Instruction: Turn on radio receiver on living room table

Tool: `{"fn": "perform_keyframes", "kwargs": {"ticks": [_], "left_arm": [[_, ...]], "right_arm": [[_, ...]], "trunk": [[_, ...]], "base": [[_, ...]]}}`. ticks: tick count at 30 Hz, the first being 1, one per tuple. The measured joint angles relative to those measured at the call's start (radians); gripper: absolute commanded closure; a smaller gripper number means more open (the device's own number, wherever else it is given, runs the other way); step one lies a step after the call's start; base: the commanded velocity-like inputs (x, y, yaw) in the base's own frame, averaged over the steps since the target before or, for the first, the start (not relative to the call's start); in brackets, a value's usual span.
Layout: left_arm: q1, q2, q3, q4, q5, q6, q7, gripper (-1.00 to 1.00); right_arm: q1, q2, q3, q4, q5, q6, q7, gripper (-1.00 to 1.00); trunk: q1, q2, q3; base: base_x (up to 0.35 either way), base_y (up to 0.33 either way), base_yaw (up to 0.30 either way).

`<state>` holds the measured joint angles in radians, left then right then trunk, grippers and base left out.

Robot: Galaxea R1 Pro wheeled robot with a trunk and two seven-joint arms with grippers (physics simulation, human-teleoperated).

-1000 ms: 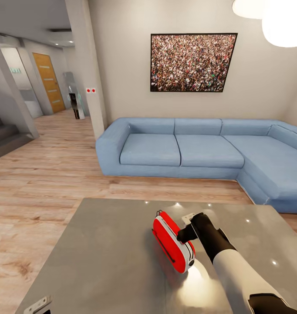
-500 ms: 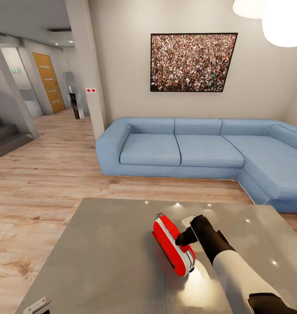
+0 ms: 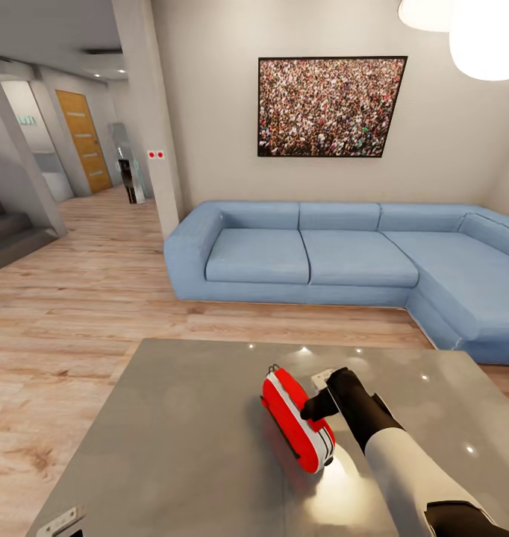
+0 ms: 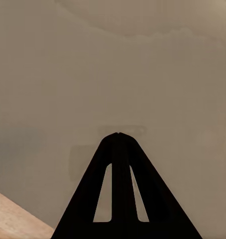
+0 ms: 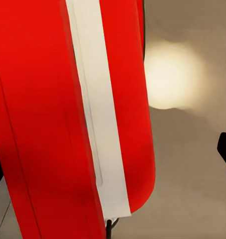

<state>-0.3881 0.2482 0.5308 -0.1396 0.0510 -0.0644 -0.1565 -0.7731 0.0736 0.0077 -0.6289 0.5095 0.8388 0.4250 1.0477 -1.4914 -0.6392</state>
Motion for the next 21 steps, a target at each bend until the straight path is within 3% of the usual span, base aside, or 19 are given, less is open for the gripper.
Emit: {"fn": "perform_keyframes", "kwargs": {"ticks": [5, 21], "left_arm": [[0.000, 0.000, 0.000, 0.000, 0.000, 0.000, 0.000, 1.00], [0.000, -0.001, 0.000, 0.000, -0.002, -0.002, 0.000, 1.00]], "right_arm": [[0.000, 0.000, 0.000, 0.000, 0.001, 0.000, -0.003, -1.00], [0.000, 0.000, 0.000, 0.000, 0.001, 0.000, -0.012, -1.00]], "trunk": [[0.000, 0.000, 0.000], [-0.061, 0.112, 0.050]], "base": [[0.000, 0.000, 0.000], [0.000, 0.000, 0.000]]}}
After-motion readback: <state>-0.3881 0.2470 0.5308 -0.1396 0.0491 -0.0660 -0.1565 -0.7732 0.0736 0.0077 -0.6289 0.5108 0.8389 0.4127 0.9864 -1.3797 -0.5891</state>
